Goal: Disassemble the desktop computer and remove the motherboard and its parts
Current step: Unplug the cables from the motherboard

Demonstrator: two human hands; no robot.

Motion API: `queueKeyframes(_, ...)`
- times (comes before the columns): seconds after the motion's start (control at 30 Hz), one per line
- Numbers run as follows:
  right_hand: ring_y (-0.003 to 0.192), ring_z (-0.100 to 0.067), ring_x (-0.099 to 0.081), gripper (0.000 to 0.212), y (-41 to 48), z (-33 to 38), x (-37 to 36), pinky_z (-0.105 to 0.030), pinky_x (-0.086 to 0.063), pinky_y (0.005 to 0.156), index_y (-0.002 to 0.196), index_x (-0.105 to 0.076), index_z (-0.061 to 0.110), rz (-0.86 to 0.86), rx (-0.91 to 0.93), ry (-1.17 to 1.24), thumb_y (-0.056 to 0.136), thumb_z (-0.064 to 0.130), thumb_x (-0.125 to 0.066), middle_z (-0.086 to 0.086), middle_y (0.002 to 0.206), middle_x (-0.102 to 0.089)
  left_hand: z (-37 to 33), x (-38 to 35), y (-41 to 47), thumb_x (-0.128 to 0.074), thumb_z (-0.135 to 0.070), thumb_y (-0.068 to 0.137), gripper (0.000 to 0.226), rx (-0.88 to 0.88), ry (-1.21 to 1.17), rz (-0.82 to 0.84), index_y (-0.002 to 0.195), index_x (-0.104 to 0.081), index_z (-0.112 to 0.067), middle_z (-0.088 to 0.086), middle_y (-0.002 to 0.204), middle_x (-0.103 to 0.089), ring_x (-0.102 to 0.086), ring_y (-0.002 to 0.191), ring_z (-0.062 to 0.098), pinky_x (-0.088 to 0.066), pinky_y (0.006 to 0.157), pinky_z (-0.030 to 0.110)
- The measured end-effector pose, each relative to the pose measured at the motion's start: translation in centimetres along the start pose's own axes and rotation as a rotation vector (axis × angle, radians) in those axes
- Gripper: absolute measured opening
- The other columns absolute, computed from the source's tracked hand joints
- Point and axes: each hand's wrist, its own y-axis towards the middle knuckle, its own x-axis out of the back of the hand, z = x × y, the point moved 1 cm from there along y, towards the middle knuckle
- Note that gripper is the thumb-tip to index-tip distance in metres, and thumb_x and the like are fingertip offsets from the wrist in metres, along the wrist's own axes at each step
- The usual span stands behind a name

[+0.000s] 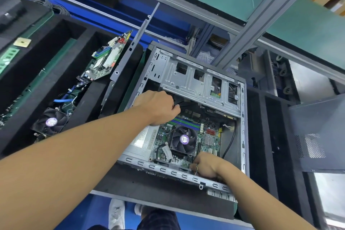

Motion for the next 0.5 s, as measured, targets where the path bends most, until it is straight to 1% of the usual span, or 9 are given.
queueKeyframes(0.03,0.093,-0.026,-0.064,0.027,0.01,0.02,0.0,-0.029,-0.05,0.079,0.106,-0.075,0.008,-0.004,0.001,0.004,0.101,0.021,-0.051,-0.012,0.111,-0.071,-0.03,-0.01,0.01,-0.024,-0.053,0.093,0.063,-0.001,0.004,-0.003,0.057,-0.059,-0.014,-0.002,0.052,-0.055,-0.054,0.05,0.018,-0.036,0.046,0.023)
queueKeyframes(0.1,0.085,-0.023,-0.06,0.028,0.04,0.07,0.06,-0.027,-0.048,0.075,0.104,-0.075,0.008,-0.012,-0.002,0.007,0.101,0.022,-0.051,-0.012,0.109,-0.071,-0.01,-0.02,0.05,-0.024,-0.054,0.093,0.063,-0.001,0.005,-0.003,0.057,-0.058,-0.014,-0.002,0.053,-0.055,-0.054,0.05,0.018,-0.035,0.047,0.023)
queueKeyframes(0.27,0.08,-0.021,-0.057,0.027,-0.07,-0.14,-0.08,-0.025,-0.044,0.069,0.108,-0.074,0.005,-0.007,-0.022,0.024,0.099,0.022,-0.054,-0.014,0.109,-0.071,0.0,0.13,-0.04,-0.024,-0.054,0.094,0.063,-0.001,-0.009,-0.002,0.057,-0.058,-0.015,-0.002,0.053,-0.055,-0.054,0.051,0.018,-0.039,0.048,0.024)
queueKeyframes(0.33,0.08,-0.021,-0.058,0.025,-0.14,-0.16,-0.07,-0.025,-0.046,0.07,0.107,-0.073,0.005,-0.012,-0.017,0.024,0.099,0.021,-0.055,-0.014,0.108,-0.071,-0.05,0.17,-0.03,-0.024,-0.053,0.094,0.063,-0.003,-0.007,-0.004,0.058,-0.059,-0.015,-0.002,0.053,-0.056,-0.055,0.051,0.018,-0.039,0.048,0.024)
queueKeyframes(0.43,0.082,-0.023,-0.06,0.023,-0.14,0.02,0.03,-0.032,-0.052,0.077,0.103,-0.074,0.005,-0.019,-0.005,0.027,0.098,0.018,-0.056,-0.016,0.105,-0.071,-0.07,0.09,0.03,-0.024,-0.054,0.094,0.063,-0.001,-0.007,-0.001,0.057,-0.058,-0.015,-0.001,0.053,-0.055,-0.054,0.051,0.018,-0.038,0.048,0.023)
queueKeyframes(0.5,0.082,-0.025,-0.063,0.022,-0.22,0.09,0.11,-0.035,-0.054,0.078,0.103,-0.074,0.005,-0.016,0.003,0.039,0.097,0.017,-0.057,-0.016,0.104,-0.072,-0.06,0.04,0.03,-0.025,-0.054,0.094,0.063,-0.002,-0.003,0.0,0.057,-0.058,-0.015,-0.001,0.054,-0.056,-0.054,0.051,0.018,-0.037,0.049,0.024)
